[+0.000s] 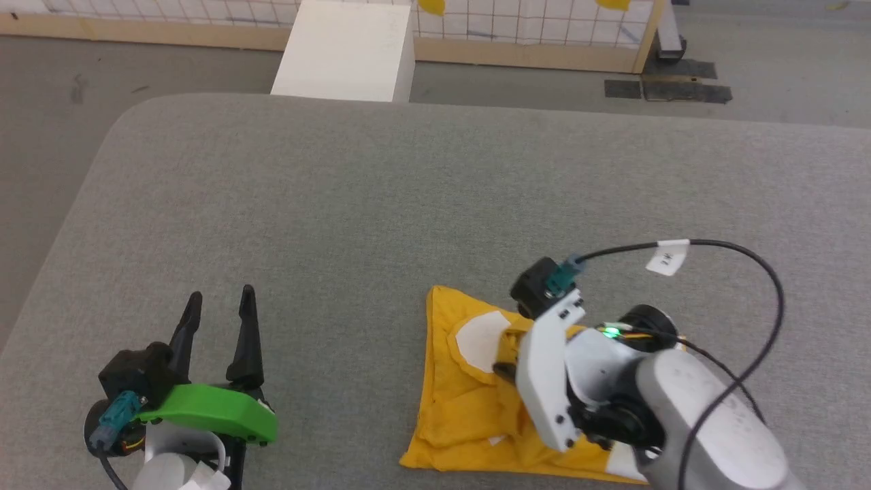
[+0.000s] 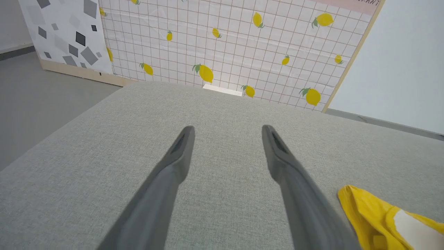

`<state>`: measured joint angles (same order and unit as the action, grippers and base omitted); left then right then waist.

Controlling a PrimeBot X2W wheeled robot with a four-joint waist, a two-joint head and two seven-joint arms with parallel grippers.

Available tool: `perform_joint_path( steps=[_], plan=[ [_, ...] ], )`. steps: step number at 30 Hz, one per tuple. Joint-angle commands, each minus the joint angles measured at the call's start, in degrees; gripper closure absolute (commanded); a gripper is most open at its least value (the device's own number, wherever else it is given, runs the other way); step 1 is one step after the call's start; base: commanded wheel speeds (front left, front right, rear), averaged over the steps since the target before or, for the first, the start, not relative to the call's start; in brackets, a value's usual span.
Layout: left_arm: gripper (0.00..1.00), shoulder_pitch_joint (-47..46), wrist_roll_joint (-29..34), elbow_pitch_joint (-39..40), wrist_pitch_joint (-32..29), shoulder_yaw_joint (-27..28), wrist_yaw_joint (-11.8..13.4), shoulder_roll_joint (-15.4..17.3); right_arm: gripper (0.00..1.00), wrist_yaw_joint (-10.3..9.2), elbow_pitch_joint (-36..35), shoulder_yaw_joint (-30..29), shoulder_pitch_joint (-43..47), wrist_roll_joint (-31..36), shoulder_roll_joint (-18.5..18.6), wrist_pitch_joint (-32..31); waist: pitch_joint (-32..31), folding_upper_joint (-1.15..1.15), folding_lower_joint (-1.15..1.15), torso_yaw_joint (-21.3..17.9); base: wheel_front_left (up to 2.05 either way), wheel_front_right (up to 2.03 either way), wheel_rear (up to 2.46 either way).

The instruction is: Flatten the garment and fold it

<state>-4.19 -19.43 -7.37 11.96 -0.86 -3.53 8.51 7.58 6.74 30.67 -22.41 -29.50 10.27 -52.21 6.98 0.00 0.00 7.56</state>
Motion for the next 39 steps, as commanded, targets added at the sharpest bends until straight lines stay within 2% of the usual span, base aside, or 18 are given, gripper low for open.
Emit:
perform_joint_path(
  steps=[1,6,13,14,15,16,23,28,33,39],
  plan=[
    [0.0,-0.09,-0.32,-0.26,0.33,-0.18,-0.24,-0.11,1.0,-0.09,2.07,0.44,-1.63,0.21,-1.3,1.64,0.84,0.0,0.0,0.88,0.0,0.0,0.0],
    [0.0,-1.01,-0.75,-1.14,0.66,-0.66,-0.48,-0.35,1.0,-0.09,10.05,2.75,-5.25,0.67,-4.0,5.81,2.1,0.0,0.0,2.29,0.0,0.0,0.0],
    [0.0,-1.64,-0.96,-2.23,1.19,-1.19,-0.59,-0.6,0.98,-0.09,20.12,5.06,-6.69,1.11,-5.81,8.89,2.34,0.0,0.0,3.24,0.0,0.0,0.0],
    [0.0,-1.63,-1.02,-2.41,1.25,-1.22,-0.6,-0.63,0.6,-0.09,20.85,5.66,-6.86,0.81,-6.01,9.76,2.23,0.0,0.0,3.25,0.0,0.0,0.0],
    [0.0,-1.61,-1.07,-2.54,1.3,-1.24,-0.59,-0.63,0.09,-0.09,21.38,6.11,-7.03,0.57,-6.15,10.41,2.12,0.0,0.0,3.22,0.0,0.0,0.0],
    [0.0,-1.53,-1.12,-2.69,1.35,-1.21,-0.55,-0.61,0.0,-0.09,21.64,6.89,-7.31,0.16,-6.33,11.25,1.93,0.0,0.0,3.08,0.0,0.0,0.0],
    [0.0,-0.61,-1.25,-2.8,1.55,-1.04,-0.32,-0.02,0.0,-0.09,16.75,11.55,-9.71,-6.32,-7.15,15.68,-0.1,0.0,0.0,0.69,0.0,0.0,0.0],
    [0.0,0.25,-1.26,-2.42,1.42,-0.93,0.07,0.48,0.0,-0.09,11.53,10.87,-10.37,-7.35,-5.89,19.66,-2.05,0.0,0.0,-2.21,0.0,0.0,0.0],
    [0.0,1.22,-0.58,-1.36,1.81,-0.78,0.89,0.79,0.0,-0.09,6.28,3.38,-6.68,-1.83,-1.66,25.4,-3.67,0.0,0.0,-5.37,0.0,0.0,0.0],
    [0.0,1.46,1.6,0.59,2.59,-0.93,2.01,0.86,0.0,-0.09,1.95,-10.08,3.1,7.5,-0.73,28.16,-3.98,0.0,0.0,-7.92,0.0,0.0,0.0]
  ],
)
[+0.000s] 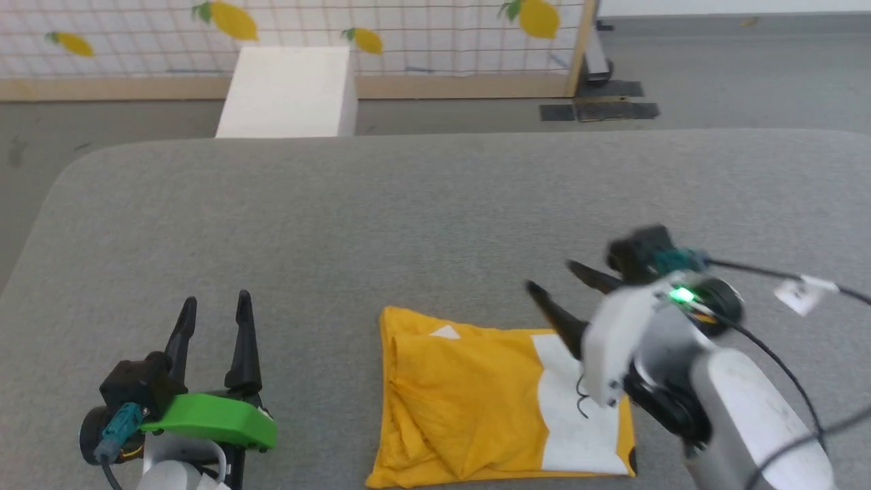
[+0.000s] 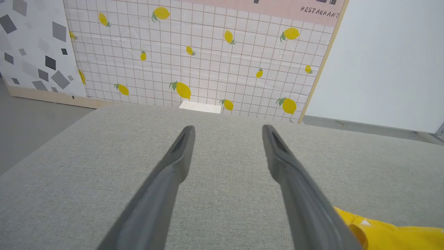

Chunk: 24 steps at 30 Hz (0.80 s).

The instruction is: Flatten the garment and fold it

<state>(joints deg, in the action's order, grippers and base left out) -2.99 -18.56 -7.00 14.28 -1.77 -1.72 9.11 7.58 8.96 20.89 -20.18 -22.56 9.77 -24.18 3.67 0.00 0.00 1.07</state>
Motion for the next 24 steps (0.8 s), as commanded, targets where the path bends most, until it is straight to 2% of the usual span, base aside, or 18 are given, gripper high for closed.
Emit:
perform_joint_path(
  steps=[1,4,10,17,24],
  plan=[
    [0.0,0.17,1.16,0.53,0.36,-0.15,0.29,0.18,0.0,-0.09,-0.61,-2.22,2.38,1.99,-0.31,-0.08,-0.59,0.0,0.0,-1.54,0.0,0.0,0.0],
    [0.0,0.03,2.13,1.25,0.56,-0.52,0.36,-0.25,0.0,-0.09,-1.17,-7.8,7.26,6.61,-1.17,-2.42,-0.17,0.0,0.0,-1.83,0.0,0.0,0.0],
    [0.0,-0.3,3.25,2.03,0.69,-0.7,-0.17,-0.73,0.0,-0.09,-0.58,-13.14,12.95,12.05,-3.61,-10.04,0.99,0.0,0.0,-1.3,0.0,0.0,0.0],
    [0.0,-0.52,3.66,2.45,0.71,-0.02,-0.98,-1.47,0.0,-0.09,3.01,-14.72,13.04,15.5,-5.65,-15.19,2.36,0.0,0.0,0.0,0.0,0.0,0.0],
    [0.0,-1.63,3.73,2.16,0.71,0.08,-1.83,-2.53,0.0,-0.09,9.12,-13.2,11.36,16.28,-6.44,-17.65,3.94,0.0,0.0,1.89,0.0,0.0,0.0]
  ],
)
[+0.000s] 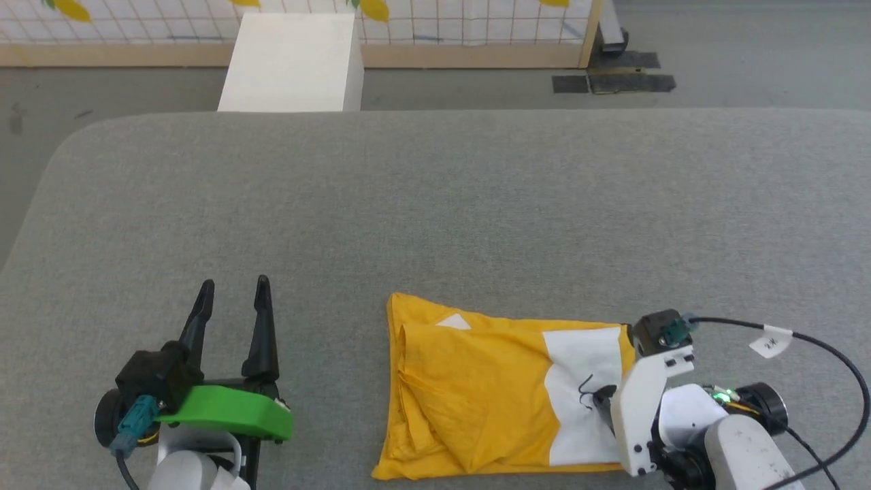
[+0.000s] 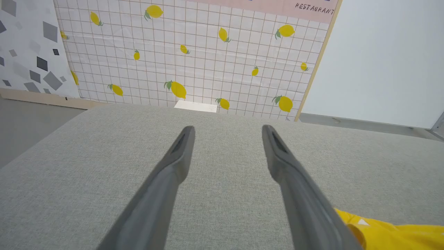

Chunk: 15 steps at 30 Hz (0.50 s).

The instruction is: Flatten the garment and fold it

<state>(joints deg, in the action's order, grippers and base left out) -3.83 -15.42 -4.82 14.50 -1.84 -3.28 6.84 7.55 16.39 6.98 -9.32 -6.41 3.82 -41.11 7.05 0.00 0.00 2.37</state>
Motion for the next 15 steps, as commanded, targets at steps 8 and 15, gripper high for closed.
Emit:
perform_joint_path(
  steps=[8,15],
  plan=[
    [0.0,-1.41,0.73,-0.3,0.5,0.85,-0.96,-0.83,1.0,-0.06,3.86,3.28,-1.61,-2.72,0.5,0.93,0.76,0.0,0.0,1.81,0.0,0.0,0.0],
    [0.0,-1.13,0.81,0.47,0.5,1.82,-1.35,-0.75,1.0,-0.06,-2.76,12.23,-5.64,-6.95,8.65,0.38,0.97,0.0,0.0,-3.25,0.0,0.0,0.0]
  ],
)
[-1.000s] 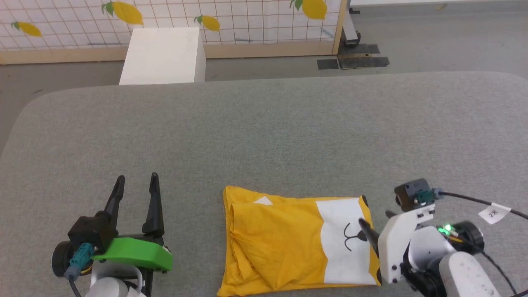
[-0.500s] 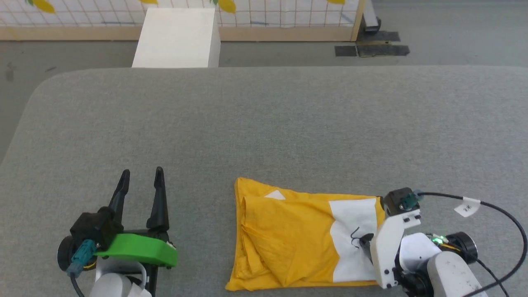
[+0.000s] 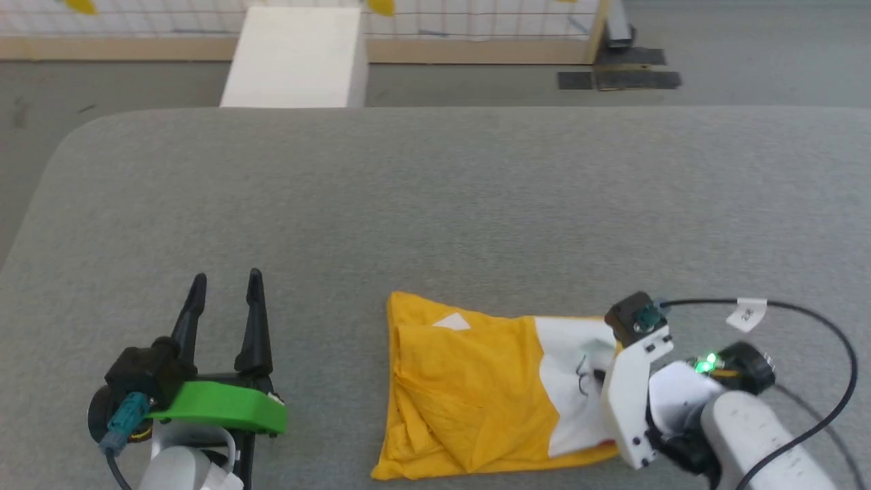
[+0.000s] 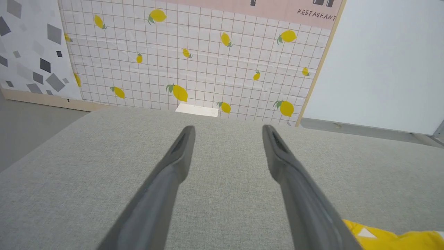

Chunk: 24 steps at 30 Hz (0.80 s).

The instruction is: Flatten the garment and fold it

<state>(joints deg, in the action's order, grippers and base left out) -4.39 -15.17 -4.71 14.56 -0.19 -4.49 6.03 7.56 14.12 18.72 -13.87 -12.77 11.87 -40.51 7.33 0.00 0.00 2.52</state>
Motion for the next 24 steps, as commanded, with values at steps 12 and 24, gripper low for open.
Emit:
perform_joint_path(
  steps=[12,24],
  plan=[
    [0.0,-4.03,1.72,2.28,0.39,0.41,-0.45,1.74,1.0,-0.08,-2.11,3.52,-14.12,-8.08,17.4,-2.32,10.6,0.0,0.0,-23.28,0.0,0.0,0.0],
    [0.0,-8.53,2.54,8.04,-3.67,2.2,0.35,6.45,1.0,-0.08,14.3,-12.0,-22.93,-2.53,21.2,5.37,22.41,0.0,0.0,-24.22,0.0,0.0,0.0]
  ],
)
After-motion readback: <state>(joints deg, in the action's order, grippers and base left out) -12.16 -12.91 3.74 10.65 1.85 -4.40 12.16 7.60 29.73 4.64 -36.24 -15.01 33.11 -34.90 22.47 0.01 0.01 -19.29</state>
